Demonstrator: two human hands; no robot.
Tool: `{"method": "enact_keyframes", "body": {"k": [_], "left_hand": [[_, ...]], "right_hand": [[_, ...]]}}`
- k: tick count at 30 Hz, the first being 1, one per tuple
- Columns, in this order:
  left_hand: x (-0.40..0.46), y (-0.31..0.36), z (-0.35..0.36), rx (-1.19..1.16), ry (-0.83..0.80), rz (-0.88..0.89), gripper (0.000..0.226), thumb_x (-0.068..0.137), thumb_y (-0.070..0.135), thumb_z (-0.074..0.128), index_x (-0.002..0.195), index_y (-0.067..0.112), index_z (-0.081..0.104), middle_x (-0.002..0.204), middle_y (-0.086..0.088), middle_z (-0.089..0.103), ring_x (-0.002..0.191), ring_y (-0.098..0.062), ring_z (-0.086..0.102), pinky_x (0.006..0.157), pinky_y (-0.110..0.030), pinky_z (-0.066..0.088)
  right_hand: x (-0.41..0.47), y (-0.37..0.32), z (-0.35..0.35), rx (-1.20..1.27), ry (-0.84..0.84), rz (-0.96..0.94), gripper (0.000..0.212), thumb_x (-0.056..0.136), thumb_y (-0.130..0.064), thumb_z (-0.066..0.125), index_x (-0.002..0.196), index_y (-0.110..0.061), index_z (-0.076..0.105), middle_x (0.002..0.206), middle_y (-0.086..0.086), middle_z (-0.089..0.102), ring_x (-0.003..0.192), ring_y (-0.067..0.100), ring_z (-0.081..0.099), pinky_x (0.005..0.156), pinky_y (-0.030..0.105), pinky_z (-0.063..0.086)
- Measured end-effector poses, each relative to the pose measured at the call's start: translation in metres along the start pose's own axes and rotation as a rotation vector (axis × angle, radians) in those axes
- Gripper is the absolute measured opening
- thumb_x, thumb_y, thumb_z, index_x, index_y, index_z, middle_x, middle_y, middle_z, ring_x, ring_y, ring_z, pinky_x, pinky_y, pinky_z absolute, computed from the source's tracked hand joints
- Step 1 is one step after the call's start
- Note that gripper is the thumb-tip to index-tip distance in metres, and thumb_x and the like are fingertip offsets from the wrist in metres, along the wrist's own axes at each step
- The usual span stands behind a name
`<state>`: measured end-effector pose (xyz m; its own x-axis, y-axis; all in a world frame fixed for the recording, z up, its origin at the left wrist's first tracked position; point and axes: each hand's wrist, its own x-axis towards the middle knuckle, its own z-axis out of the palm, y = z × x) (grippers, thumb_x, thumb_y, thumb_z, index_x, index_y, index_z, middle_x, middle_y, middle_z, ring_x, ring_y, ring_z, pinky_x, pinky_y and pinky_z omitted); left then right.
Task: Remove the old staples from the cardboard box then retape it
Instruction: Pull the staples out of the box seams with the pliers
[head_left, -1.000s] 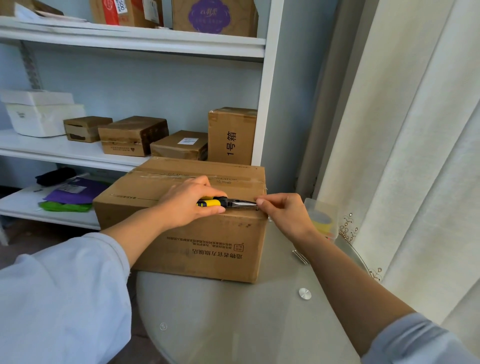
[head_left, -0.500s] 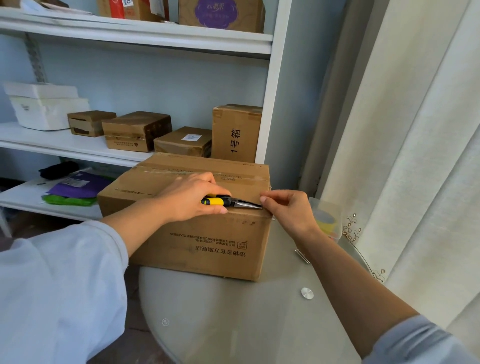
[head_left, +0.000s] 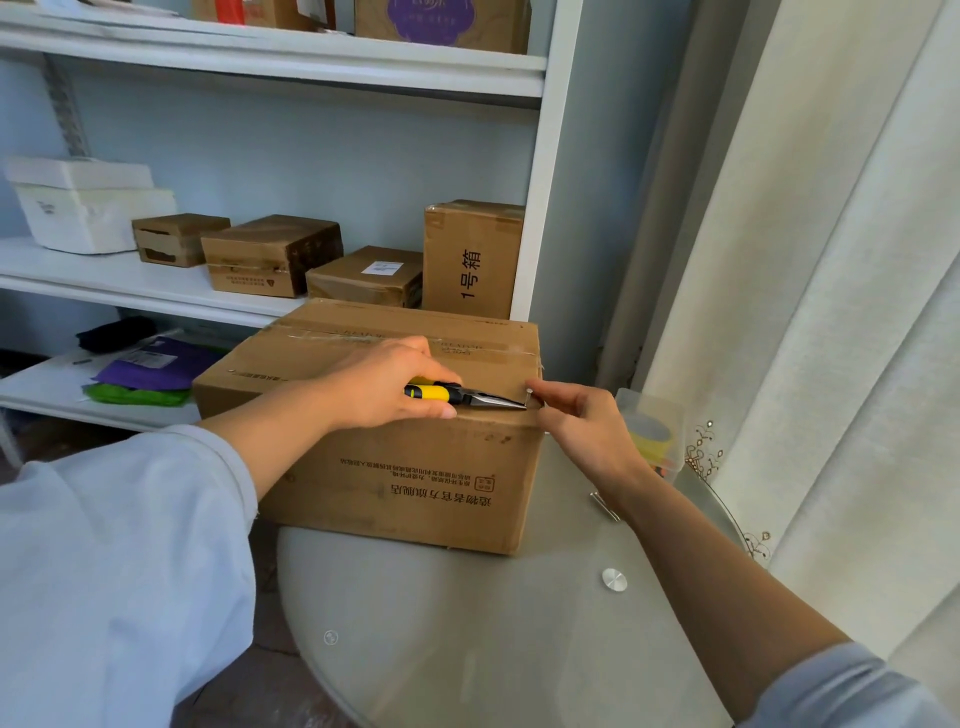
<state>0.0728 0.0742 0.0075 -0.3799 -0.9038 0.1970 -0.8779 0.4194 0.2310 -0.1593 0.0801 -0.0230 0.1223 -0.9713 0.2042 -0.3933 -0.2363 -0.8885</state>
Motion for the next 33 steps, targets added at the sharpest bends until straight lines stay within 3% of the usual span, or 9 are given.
{"method": "enact_keyframes", "body": {"k": [8,14,19,29,33], "left_hand": [[0.000,0.002,0.002,0.023,0.032,-0.033,0.036,0.086,0.047,0.060,0.122,0.043,0.058,0.100,0.008,0.047,0.088,-0.010,0.046,0.072,-0.030,0.042],[-0.003,0.002,0.005,-0.022,0.056,-0.054,0.037,0.085,0.047,0.061,0.122,0.042,0.059,0.100,0.009,0.047,0.089,-0.012,0.048,0.077,-0.036,0.047],[-0.003,-0.001,0.009,-0.095,0.074,-0.057,0.038,0.084,0.046,0.062,0.122,0.040,0.059,0.099,0.008,0.047,0.091,-0.015,0.050,0.084,-0.046,0.047],[-0.007,0.001,0.011,-0.162,0.099,-0.071,0.042,0.085,0.044,0.062,0.125,0.037,0.057,0.103,0.007,0.047,0.096,-0.015,0.049,0.090,-0.043,0.046],[-0.008,0.004,0.009,0.089,0.099,-0.057,0.046,0.084,0.053,0.057,0.129,0.045,0.050,0.107,0.012,0.046,0.100,-0.008,0.042,0.087,-0.033,0.040]], "right_hand": [[0.002,-0.002,0.000,-0.039,-0.002,-0.002,0.030,0.093,-0.013,0.056,0.121,-0.012,0.066,0.126,0.001,0.063,0.120,0.015,0.053,0.105,0.037,0.044],[0.005,-0.007,0.009,0.005,0.144,0.011,0.021,0.092,-0.017,0.062,0.110,-0.012,0.072,0.110,0.000,0.069,0.101,0.011,0.059,0.089,0.026,0.048],[0.007,-0.008,0.012,0.035,0.199,0.026,0.018,0.089,-0.017,0.065,0.105,-0.014,0.074,0.104,-0.002,0.071,0.098,0.011,0.061,0.093,0.031,0.051],[0.009,-0.011,0.014,0.017,0.236,0.025,0.019,0.090,-0.021,0.065,0.105,-0.015,0.074,0.104,-0.001,0.071,0.095,0.012,0.061,0.089,0.031,0.052],[0.009,-0.009,0.012,0.017,0.208,0.019,0.019,0.089,-0.022,0.066,0.105,-0.015,0.074,0.106,0.000,0.071,0.098,0.013,0.062,0.090,0.032,0.052]]}}
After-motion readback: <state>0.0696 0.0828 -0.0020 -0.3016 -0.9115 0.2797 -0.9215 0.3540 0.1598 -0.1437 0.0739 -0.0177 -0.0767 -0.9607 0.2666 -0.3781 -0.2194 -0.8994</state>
